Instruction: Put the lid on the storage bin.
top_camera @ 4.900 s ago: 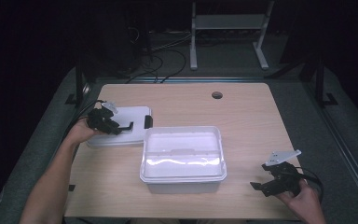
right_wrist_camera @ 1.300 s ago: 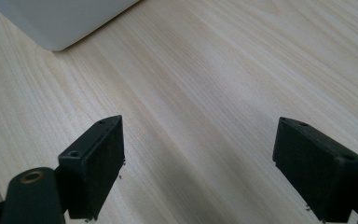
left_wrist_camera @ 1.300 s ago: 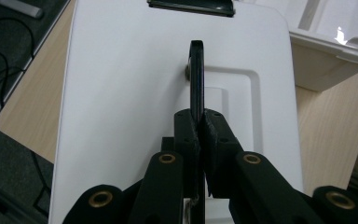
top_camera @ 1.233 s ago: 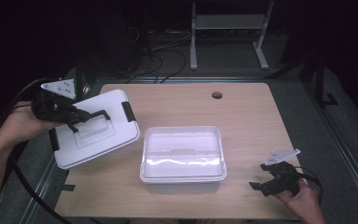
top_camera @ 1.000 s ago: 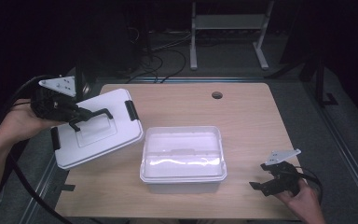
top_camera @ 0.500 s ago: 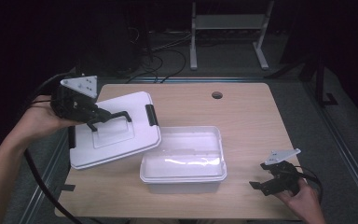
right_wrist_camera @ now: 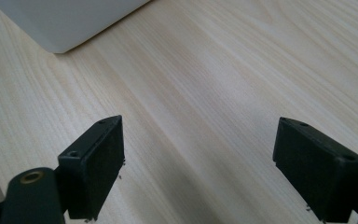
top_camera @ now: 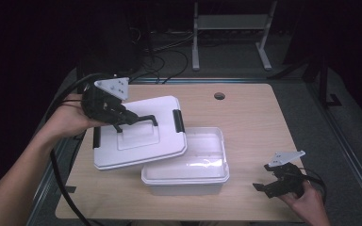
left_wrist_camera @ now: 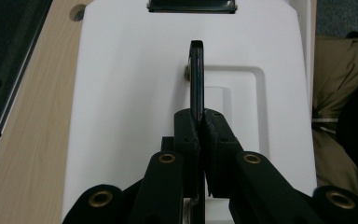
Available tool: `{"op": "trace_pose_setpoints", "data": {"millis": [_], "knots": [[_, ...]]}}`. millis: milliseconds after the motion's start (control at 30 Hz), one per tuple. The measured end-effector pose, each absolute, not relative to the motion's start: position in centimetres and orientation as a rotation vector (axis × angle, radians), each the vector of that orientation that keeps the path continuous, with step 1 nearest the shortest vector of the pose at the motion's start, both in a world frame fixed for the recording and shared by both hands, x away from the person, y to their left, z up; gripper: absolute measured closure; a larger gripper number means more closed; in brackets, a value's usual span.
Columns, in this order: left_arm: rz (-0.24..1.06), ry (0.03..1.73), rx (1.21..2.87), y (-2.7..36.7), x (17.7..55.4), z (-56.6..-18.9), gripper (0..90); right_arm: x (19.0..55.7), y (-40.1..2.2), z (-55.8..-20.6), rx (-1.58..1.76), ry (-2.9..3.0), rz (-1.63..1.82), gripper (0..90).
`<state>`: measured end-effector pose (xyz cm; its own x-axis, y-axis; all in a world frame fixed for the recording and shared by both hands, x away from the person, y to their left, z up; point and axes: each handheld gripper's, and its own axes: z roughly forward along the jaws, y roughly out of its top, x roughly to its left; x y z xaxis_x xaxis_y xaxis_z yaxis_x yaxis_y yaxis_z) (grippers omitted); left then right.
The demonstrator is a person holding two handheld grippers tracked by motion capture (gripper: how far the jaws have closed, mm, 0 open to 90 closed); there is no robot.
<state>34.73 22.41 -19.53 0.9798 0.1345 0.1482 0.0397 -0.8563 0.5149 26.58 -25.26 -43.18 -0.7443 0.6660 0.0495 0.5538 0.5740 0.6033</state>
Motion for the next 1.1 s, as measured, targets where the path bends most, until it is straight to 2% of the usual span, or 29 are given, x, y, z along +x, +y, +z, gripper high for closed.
{"op": "trace_pose_setpoints", "data": {"millis": [533,1100], "knots": [[0.153,-0.004,2.591,15.6,34.8,-21.0,84.9,26.5,-25.0,-43.0,1.006,2.620,0.910,15.9],[0.076,-0.049,2.632,11.0,34.8,-23.0,84.9,26.4,-25.2,-42.8,1.006,2.612,0.906,15.9]]}}
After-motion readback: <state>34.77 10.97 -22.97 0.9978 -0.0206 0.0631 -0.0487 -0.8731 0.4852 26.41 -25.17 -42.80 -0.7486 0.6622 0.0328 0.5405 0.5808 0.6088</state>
